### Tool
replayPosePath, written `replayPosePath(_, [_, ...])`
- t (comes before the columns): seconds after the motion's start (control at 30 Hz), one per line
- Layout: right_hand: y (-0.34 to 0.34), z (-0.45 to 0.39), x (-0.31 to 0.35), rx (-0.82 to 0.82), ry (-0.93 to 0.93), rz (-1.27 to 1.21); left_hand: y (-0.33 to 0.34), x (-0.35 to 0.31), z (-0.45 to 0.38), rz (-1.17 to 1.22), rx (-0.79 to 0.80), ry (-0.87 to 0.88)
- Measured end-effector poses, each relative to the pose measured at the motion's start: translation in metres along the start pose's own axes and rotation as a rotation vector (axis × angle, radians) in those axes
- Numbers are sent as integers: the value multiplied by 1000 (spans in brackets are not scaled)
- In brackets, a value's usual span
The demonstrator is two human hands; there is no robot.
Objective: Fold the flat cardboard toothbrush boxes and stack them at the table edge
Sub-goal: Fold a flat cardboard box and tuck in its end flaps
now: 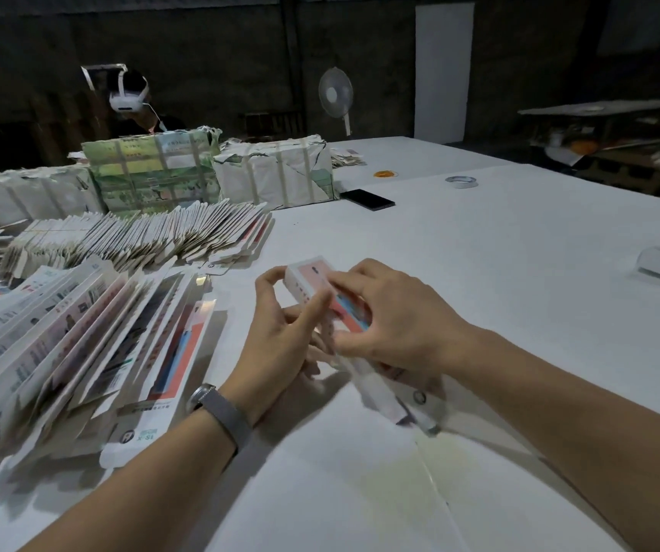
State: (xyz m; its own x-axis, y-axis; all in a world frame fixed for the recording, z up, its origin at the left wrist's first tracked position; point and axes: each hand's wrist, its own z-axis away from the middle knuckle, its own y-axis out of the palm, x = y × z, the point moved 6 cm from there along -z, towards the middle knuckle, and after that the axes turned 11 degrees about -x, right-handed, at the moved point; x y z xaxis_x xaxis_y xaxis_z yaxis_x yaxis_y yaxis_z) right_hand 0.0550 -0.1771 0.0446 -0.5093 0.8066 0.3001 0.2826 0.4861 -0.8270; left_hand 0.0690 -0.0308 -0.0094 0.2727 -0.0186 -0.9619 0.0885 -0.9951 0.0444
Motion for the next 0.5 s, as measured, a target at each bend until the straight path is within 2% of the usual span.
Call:
replayPosePath(0.17, [-54, 4, -53, -77, 127, 159, -4, 7, -5, 3, -16, -21])
replayPosePath(0.33, [-117, 61, -162, -24, 374, 454, -9, 20, -11, -19, 19, -5])
replayPosePath(0.5, [-159, 129, -258, 79, 624, 635, -16, 38, -24, -63, 17, -67])
